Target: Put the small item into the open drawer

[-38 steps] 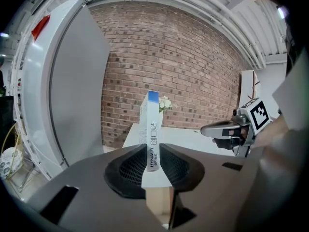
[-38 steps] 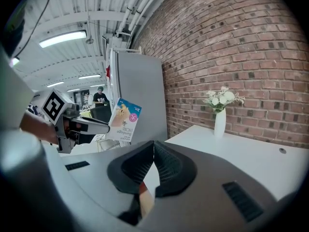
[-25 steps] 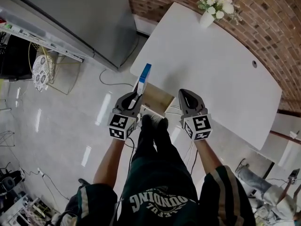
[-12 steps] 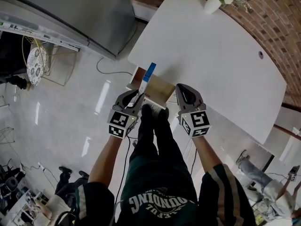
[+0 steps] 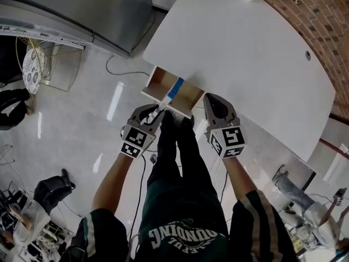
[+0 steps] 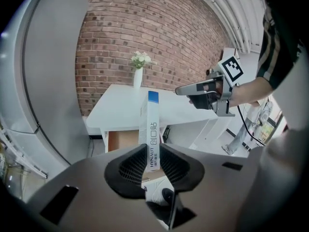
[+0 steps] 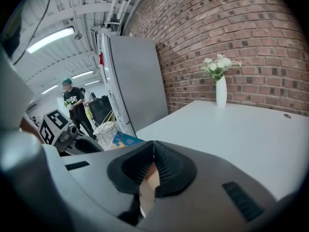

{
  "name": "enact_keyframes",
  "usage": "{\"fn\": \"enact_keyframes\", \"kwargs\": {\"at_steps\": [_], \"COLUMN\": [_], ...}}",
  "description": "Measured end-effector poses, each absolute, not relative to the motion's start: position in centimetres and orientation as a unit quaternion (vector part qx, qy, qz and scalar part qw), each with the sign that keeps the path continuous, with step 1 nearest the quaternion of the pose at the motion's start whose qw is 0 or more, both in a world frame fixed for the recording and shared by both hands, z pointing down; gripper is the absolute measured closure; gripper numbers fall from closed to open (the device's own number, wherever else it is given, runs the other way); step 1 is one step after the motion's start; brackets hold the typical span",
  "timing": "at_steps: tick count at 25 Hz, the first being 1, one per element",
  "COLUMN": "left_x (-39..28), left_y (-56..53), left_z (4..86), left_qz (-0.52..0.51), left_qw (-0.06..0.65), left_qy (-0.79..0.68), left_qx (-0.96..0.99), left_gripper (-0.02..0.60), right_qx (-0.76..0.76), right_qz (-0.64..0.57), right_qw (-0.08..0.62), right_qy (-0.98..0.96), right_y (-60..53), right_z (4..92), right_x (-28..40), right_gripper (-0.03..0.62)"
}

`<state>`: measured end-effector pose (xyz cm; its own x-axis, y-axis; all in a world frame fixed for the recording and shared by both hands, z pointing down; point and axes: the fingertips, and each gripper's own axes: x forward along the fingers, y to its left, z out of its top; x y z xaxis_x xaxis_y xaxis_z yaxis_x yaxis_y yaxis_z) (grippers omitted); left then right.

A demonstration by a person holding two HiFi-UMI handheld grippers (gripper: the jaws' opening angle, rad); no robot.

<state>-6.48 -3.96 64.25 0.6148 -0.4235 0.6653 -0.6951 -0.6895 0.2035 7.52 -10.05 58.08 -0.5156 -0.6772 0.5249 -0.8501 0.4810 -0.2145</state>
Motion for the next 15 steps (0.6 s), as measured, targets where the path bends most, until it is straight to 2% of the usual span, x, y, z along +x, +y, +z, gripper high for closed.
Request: {"fn": "enact_keyframes", "kwargs": {"at_steps": [5, 15], "left_x": [-6.4, -5.8], "left_y": [-2.7, -2.8], "left_z": [66.7, 72.6], "left_qz": [0.325, 0.401], "left_qw": [0.226, 0.176], "left_qy": [-0.291, -0.218], "left_qx": [0.871, 0.872], "left_gripper": [0.489, 0.489], "right_qx": [0.455, 0.452], "right_qz": [0.234, 0.253], "right_qw": [0.197, 0.214], "right_qy": [-0.836, -0.828], "right_y": [-9.4, -7.2], "right_z": [59.5, 63.0], "right_x": [7.7, 6.9], "right_gripper": [0.569, 0.569]}}
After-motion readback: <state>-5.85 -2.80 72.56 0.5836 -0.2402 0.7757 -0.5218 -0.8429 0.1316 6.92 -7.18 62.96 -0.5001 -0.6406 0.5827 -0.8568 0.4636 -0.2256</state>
